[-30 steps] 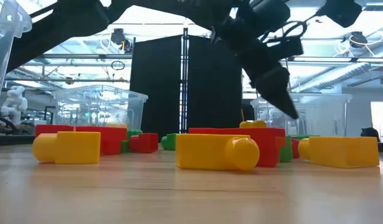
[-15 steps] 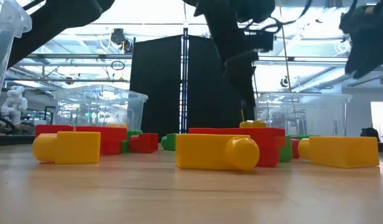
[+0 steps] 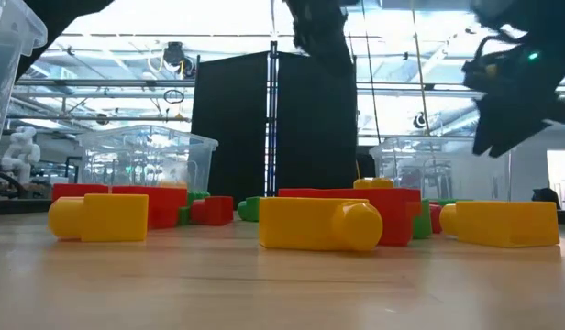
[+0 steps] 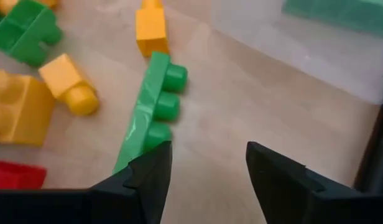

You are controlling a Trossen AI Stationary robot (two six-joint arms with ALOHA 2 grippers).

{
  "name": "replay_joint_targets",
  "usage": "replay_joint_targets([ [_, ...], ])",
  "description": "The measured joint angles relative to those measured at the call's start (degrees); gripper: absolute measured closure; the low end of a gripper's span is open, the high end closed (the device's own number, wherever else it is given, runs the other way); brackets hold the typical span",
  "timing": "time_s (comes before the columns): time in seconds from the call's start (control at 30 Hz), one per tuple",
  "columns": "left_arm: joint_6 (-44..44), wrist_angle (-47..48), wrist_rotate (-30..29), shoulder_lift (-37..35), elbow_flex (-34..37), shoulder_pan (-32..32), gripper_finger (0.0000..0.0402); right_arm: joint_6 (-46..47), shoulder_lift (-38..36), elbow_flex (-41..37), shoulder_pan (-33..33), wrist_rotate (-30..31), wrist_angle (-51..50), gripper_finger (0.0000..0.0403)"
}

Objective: Sort blocks
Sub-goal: Put the green game piece into the top right transparent bin

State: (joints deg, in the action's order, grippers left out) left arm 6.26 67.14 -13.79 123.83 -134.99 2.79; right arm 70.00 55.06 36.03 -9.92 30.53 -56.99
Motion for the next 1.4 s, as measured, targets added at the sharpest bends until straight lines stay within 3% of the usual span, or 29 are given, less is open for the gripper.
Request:
replay_joint_targets([
  [0.43, 0.0, 5.8, -0.4, -5.7, 0.0, -2.1, 0.0239, -2.3, 16.8, 0.0, 7.6, -1.1, 11.2, 0.0202],
  [0.57, -0.1, 8.9, -0.4, -5.9, 0.0, -2.8, 0.0239, -4.4, 21.7, -0.1, 8.9, -4.3, 15.9, 0.0202],
  [0.83, 0.0, 12.1, -0.4, -5.8, 0.0, -3.5, 0.0239, -14.8, 27.3, 0.0, 10.4, -11.8, 39.3, 0.0202],
  [0.93, 0.0, 13.3, -0.4, -5.8, 0.0, -3.5, 0.0240, -17.9, 26.6, 1.2, 10.8, -13.0, 43.6, 0.0202],
  [1.17, 4.8, 13.9, -0.4, -5.8, 0.1, -3.3, 0.0240, -23.5, 17.6, 6.0, 10.8, -9.4, 37.1, 0.0202],
  [1.4, 4.2, 6.5, 3.2, -5.6, 0.3, -1.1, 0.0240, -22.1, 3.5, 9.8, 9.3, -9.5, 19.3, 0.0202],
])
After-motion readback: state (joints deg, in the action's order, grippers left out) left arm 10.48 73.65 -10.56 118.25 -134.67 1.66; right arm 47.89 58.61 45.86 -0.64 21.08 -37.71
